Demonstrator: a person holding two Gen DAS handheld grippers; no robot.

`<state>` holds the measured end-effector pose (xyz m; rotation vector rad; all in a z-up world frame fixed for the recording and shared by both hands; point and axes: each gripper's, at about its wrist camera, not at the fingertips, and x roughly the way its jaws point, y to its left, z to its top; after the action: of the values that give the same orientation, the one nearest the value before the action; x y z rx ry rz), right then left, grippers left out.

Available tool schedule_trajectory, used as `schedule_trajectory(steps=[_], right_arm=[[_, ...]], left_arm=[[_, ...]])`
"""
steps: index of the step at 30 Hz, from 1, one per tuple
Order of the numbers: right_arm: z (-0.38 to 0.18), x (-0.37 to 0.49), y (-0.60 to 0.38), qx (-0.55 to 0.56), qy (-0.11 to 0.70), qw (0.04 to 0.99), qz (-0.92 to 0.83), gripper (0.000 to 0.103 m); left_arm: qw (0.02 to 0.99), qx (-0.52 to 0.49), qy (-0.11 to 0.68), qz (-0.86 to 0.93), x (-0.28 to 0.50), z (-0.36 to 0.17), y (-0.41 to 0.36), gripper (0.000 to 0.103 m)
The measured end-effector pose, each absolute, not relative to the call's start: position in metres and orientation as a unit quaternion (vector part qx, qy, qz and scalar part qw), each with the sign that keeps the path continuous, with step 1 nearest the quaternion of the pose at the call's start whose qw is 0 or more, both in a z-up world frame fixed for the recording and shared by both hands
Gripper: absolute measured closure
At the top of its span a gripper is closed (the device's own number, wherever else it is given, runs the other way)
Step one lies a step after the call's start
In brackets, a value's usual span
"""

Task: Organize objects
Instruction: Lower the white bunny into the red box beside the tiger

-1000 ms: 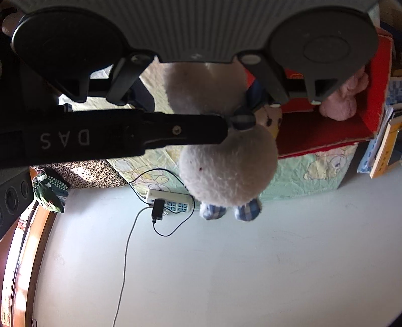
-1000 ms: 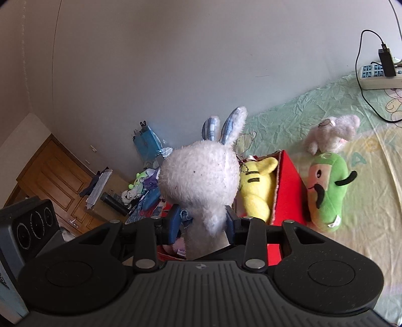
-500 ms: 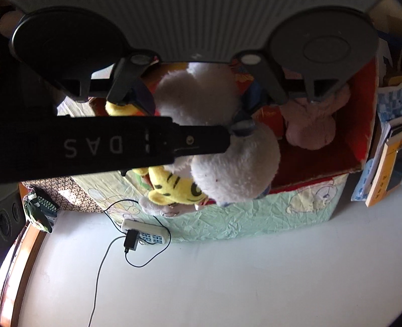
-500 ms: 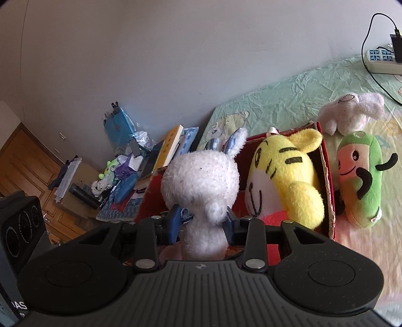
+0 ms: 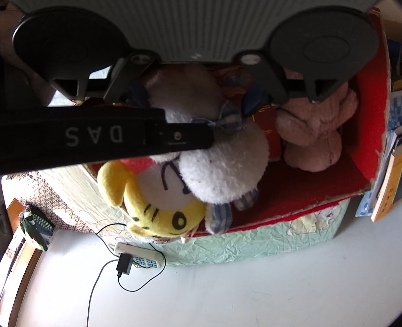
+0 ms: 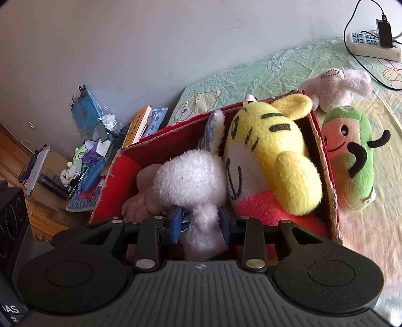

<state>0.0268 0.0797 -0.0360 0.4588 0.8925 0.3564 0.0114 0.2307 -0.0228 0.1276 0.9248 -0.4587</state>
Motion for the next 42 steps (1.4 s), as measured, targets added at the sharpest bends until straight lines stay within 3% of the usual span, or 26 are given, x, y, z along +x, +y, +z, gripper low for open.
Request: schedule_trajectory(steps=[5, 19, 42], right_arm=[[-0.046, 0.026, 0.073, 0.250, 0.440, 0.846, 0.165, 0.064], [-0.042, 0.014, 0.070, 0.259, 0.422, 0.853, 0.163, 0.064], [-0.041, 0.003, 0.066, 0.244, 0.401, 0.866, 0.171, 0.069]], left_arm=[[0.865, 0.067, 0.451, -0.209, 0.015, -0.025, 0.230, 0.018], [0.867, 0.066, 0.460, -0.180, 0.016, -0.028, 0.232, 0.010], [0.867, 0.064, 0.473, -0.140, 0.019, -0.030, 0.222, 0.009]])
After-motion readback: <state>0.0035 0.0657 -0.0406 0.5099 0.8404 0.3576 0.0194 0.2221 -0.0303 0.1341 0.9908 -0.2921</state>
